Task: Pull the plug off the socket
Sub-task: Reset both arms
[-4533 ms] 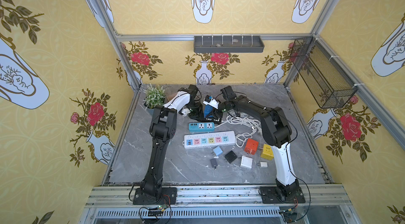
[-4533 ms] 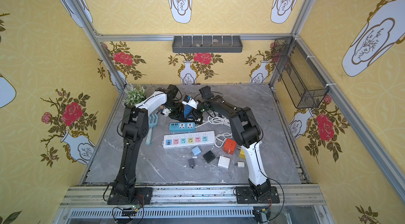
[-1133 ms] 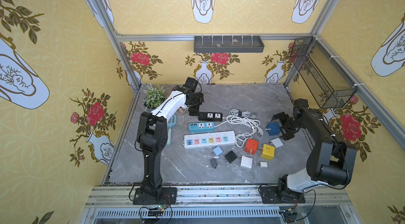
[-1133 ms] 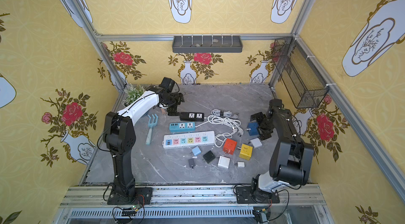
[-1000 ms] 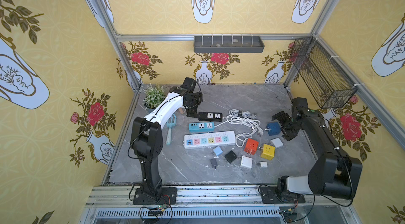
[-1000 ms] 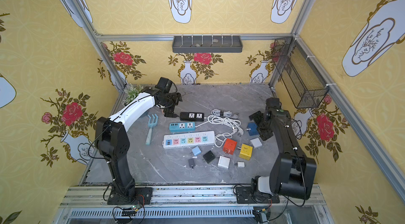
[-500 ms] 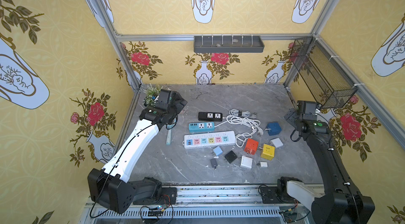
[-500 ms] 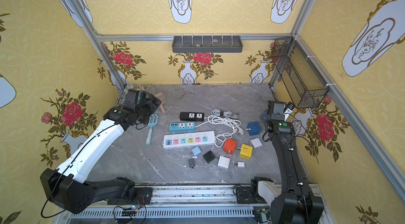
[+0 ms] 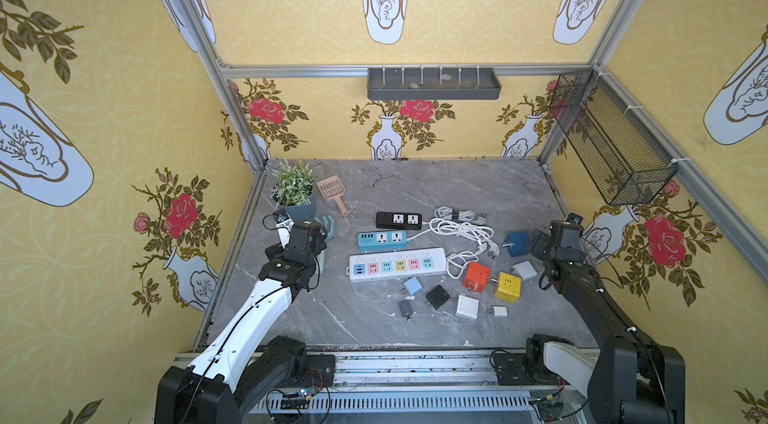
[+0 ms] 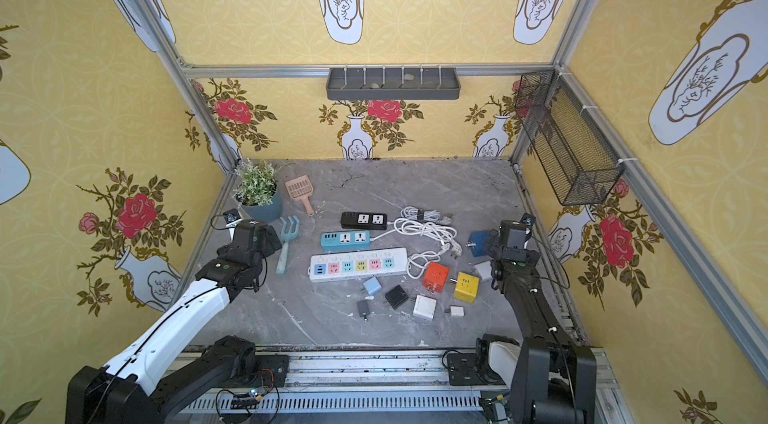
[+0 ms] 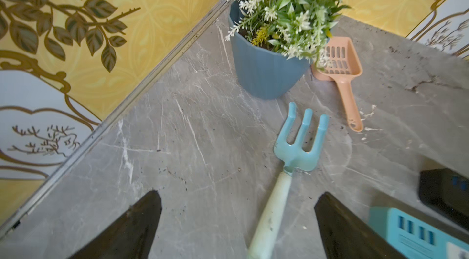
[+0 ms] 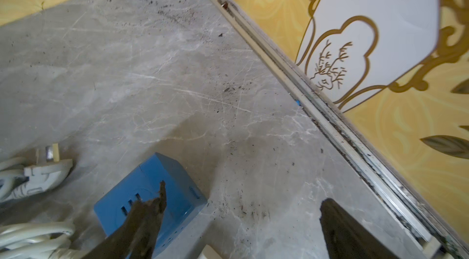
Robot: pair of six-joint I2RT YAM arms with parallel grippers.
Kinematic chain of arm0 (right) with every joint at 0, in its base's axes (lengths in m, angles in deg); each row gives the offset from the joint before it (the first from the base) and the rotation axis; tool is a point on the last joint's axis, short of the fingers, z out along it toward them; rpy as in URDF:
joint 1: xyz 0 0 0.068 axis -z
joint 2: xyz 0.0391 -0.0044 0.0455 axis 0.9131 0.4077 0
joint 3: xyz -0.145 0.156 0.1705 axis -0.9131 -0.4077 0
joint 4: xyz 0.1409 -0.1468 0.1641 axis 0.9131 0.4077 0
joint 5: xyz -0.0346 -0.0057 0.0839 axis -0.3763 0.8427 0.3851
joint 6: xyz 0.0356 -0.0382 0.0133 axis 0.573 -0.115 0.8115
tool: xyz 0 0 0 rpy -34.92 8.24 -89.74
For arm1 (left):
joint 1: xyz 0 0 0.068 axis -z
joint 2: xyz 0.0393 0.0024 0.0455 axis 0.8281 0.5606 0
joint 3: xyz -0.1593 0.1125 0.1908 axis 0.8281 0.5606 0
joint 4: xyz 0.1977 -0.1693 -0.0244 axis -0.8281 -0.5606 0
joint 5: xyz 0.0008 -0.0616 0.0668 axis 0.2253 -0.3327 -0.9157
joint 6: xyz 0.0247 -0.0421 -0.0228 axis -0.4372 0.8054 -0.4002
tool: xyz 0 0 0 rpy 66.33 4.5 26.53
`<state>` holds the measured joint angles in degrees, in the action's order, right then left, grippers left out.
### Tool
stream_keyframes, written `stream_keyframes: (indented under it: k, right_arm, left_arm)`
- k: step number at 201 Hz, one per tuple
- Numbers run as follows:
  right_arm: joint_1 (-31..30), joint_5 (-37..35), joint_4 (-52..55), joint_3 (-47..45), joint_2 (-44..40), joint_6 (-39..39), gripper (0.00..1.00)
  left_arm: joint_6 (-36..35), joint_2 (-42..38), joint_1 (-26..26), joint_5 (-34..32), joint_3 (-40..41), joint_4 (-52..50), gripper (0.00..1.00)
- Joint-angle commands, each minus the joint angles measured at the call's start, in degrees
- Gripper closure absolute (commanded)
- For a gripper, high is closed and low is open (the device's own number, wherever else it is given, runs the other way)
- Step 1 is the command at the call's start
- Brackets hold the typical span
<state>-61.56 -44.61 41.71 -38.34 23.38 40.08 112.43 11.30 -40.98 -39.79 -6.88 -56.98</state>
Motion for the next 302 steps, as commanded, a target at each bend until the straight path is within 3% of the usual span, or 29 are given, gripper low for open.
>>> stream_keyframes:
  k: [1, 16, 41, 95, 124, 152, 171, 228, 302]
  right_arm:
    - [-0.2, 4.3, -15.0, -3.4, 1.2, -3.6, 0.02]
    - [-0.2, 4.9, -21.8, -6.5, 2.1, -4.6, 0.02]
    - [-0.1, 7.0, -31.9, -9.7, 5.5, -5.4, 0.02]
    - [0.3, 10.1, -43.3, -12.8, 11.6, -6.4, 0.02]
    - [0.4, 11.9, -51.6, -15.6, 14.8, -6.5, 0.02]
    - [0.3, 14.0, -56.9, -18.0, 16.4, -7.5, 0.02]
    - [0.4, 14.0, -62.8, -20.2, 18.0, -7.6, 0.02]
    - [0.4, 12.1, -62.7, -20.3, 17.9, -6.9, 0.02]
    - [0.3, 10.6, -62.4, -20.1, 17.9, -6.3, 0.02]
  left_arm:
    - [-13.7, 2.5, -3.2, 3.0, 3.9, 20.9, 0.00]
    - [-16.1, 5.5, -6.2, 7.7, 4.0, 24.3, 0.00]
    - [-21.9, 10.7, -7.8, 9.7, 5.5, 35.7, 0.00]
    - [-26.6, 12.8, -11.0, 12.9, 4.3, 37.0, 0.00]
    - [-28.4, 9.7, -11.4, 12.7, 10.2, 40.6, 0.00]
    - [-27.4, 7.1, -12.1, 13.6, 20.6, 54.1, 0.00]
    - [-28.6, 8.2, -12.5, 14.2, 22.7, 59.6, 0.00]
    - [-29.5, 17.7, -12.7, 15.8, 26.0, 74.9, 0.00]
    - [-29.4, 17.4, -12.6, 15.8, 25.9, 74.1, 0.00]
